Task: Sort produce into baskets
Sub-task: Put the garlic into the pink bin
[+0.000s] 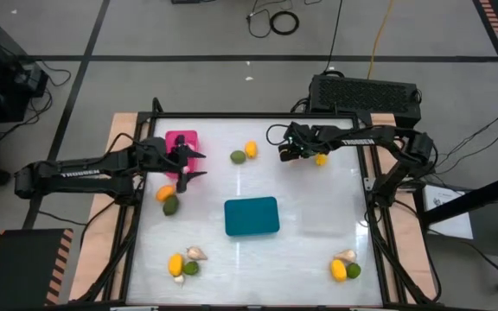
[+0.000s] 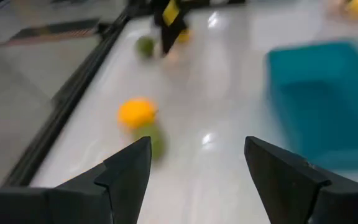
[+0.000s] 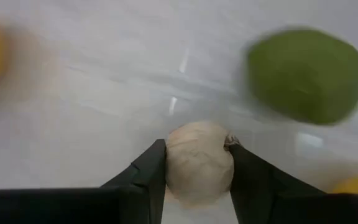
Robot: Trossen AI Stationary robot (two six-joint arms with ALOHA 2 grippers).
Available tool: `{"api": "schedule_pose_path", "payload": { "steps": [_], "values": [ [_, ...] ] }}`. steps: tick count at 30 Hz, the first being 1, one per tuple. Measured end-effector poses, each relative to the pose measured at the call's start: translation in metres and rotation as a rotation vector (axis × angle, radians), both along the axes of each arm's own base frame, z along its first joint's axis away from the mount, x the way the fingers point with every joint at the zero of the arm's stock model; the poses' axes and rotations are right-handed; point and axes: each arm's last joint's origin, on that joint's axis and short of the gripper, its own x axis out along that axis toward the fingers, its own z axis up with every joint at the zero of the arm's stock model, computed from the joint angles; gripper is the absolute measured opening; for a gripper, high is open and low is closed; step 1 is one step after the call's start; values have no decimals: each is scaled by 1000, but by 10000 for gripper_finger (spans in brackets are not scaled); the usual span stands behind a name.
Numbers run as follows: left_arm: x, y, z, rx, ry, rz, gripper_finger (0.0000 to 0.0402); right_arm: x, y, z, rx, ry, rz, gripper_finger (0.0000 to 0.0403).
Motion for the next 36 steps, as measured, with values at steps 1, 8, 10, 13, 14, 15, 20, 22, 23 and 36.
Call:
{"api": "schedule_pose_path", "payload": {
  "steps": [1, 8, 10, 13, 14, 15, 20, 22, 23, 36],
  "values": [
    [-1, 1, -1, 17, 20, 35, 265, 3, 2, 5, -8, -11, 15, 131],
    [-10, 5, 7, 107, -10, 252, 265, 45, 14, 49, -153, -224, 155, 135],
    [-12, 7, 9, 122, -27, 319, 265, 58, 18, 62, -230, -332, 201, 135],
    [-15, 9, 11, 146, -38, 424, 265, 76, 25, 75, -344, -489, 264, 135],
    [-16, 10, 12, 156, -42, 465, 265, 81, 27, 78, -375, -534, 283, 135],
    [-18, 10, 12, 168, -41, 511, 265, 86, 29, 77, -398, -562, 300, 135],
    [-24, 16, 9, 250, -27, 786, 265, 118, 36, 61, -467, -650, 377, 135],
    [-29, 18, 4, 295, -22, 947, 265, 135, 38, 54, -478, -650, 418, 135],
    [-31, 19, 3, 317, -20, 1020, 265, 146, 39, 52, -480, -664, 444, 135],
    [-47, 29, -7, 429, 42, 1341, 265, 265, 38, 23, -533, -756, 642, 135]
  ]
}}
